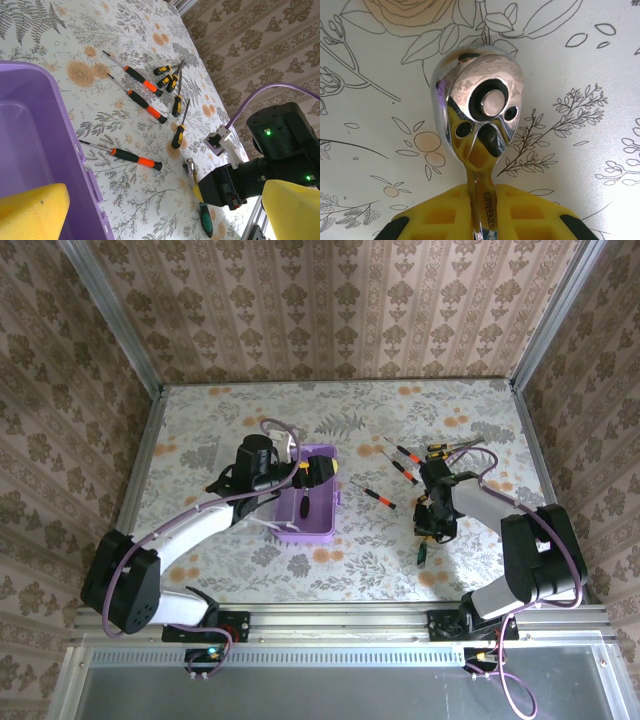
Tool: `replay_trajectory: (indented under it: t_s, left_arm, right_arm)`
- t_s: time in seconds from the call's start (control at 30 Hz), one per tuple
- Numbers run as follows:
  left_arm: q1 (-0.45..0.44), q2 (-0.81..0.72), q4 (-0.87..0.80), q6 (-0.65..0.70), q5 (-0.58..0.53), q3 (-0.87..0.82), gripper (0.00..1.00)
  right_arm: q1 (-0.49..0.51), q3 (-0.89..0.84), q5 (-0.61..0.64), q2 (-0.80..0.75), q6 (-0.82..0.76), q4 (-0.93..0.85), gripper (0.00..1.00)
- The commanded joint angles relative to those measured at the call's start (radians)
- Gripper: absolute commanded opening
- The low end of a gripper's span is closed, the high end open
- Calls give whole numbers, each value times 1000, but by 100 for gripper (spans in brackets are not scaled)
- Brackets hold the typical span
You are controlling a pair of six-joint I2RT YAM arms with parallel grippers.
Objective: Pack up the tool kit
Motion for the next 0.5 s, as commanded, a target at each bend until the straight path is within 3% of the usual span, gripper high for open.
replay_trajectory:
  t_s: [0.0, 0.2, 0.47]
  left_arm:
    - [6, -16, 6, 23, -1, 34, 100]
    - [10, -20, 4, 25, 0, 36, 100]
    - [21, -34, 5, 30, -1, 33, 100]
  right_arm:
    - [10, 4, -8, 29, 6, 16, 17]
    - [21, 21, -19, 50, 4, 12, 27]
    - [42, 35, 5, 29, 22, 11, 9]
